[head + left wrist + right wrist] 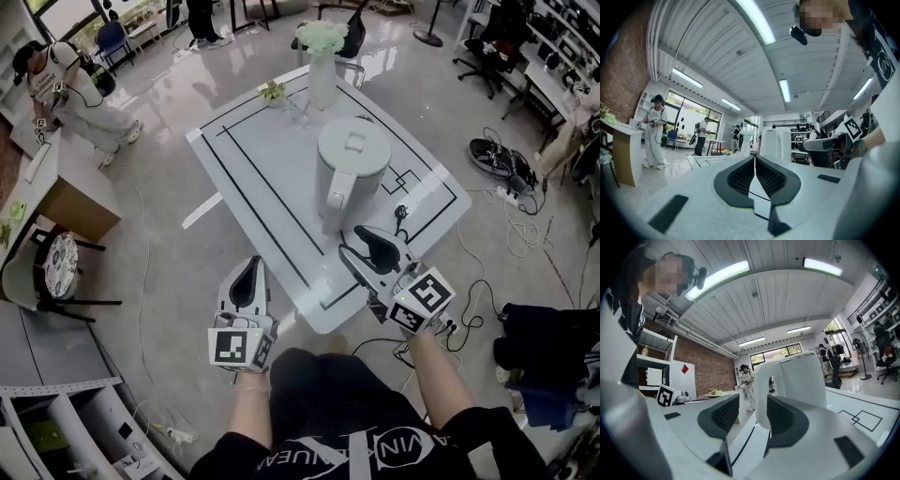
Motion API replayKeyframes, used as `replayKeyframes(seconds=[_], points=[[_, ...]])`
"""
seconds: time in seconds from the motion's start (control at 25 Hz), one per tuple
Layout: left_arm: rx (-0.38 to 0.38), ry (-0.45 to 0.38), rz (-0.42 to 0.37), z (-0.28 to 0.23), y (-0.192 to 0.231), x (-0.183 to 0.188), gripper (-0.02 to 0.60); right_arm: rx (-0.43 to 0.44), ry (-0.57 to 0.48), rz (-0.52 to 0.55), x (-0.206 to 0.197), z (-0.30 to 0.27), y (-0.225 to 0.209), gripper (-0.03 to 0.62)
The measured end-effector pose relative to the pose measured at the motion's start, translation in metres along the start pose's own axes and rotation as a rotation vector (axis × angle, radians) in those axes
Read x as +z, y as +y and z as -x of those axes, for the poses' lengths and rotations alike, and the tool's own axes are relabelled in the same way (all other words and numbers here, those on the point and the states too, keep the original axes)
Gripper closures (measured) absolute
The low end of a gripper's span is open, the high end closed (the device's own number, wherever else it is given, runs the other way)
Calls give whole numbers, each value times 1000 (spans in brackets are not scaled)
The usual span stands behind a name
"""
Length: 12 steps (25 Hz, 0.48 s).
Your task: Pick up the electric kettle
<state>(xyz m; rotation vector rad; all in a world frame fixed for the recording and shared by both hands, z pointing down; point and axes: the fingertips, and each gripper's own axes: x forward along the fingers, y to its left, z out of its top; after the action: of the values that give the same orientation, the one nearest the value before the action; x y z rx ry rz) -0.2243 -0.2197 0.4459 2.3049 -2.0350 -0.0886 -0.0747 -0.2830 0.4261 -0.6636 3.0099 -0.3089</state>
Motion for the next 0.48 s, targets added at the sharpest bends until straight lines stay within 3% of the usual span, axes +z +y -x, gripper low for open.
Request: replayKeyframes(seconds=[0.48], points=[[-122,25,-22,-83,24,21,568,11,-11,-19,19,-61,-15,413]])
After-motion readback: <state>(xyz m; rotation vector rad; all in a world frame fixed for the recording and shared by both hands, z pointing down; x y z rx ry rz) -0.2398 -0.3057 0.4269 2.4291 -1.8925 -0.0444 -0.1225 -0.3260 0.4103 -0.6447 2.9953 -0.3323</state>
